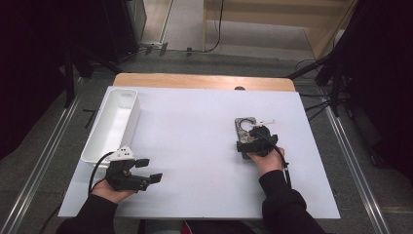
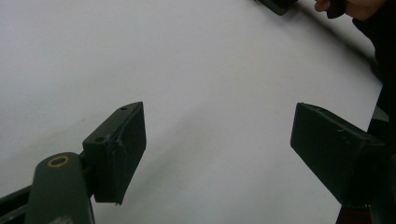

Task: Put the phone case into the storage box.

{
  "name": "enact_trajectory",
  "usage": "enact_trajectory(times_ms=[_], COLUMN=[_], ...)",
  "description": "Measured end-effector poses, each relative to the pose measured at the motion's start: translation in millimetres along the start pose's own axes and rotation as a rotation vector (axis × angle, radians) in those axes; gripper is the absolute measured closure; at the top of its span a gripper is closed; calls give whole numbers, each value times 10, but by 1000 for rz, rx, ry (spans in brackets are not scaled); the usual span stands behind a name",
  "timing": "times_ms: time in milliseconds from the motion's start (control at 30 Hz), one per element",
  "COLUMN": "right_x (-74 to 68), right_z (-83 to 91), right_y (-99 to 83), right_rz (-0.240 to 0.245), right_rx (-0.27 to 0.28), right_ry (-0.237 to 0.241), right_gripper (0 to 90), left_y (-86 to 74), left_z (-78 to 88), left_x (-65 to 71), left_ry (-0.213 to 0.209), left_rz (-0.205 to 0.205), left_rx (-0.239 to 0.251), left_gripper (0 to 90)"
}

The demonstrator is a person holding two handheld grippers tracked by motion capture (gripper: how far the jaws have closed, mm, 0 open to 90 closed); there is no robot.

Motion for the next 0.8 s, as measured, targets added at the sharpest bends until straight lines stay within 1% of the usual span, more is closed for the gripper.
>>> enact_trajectory(times_ms=[67,133,500,800], right_x=[-2,6,10,10], right_z=[0,8,11,15], right_y=[0,-1,-6,-6], right_rz=[-6,-10,-18,-31], right_rx=[2,7,21,20], right_ry=[0,-7,-12,-17], right_gripper=[14,39,52,61], left_y=[0,0,0,1], left_z=[0,-1,-3,-3], left_x=[2,2,-1,-5], left_ry=[-1,-1,2,3], left_rz=[0,0,2,2], left_rx=[0,0,-1,-2], left_gripper=[182,182,182,182])
Point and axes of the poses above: each handheld gripper's, and its own axes: z roughly backward along the jaws, y roughly out of its top, x roughly to its right, the point moved 8 cm from there along -z, roughly forward along the jaws, and after that the axes turned 1 degree about -x, right-handed, at the moved point
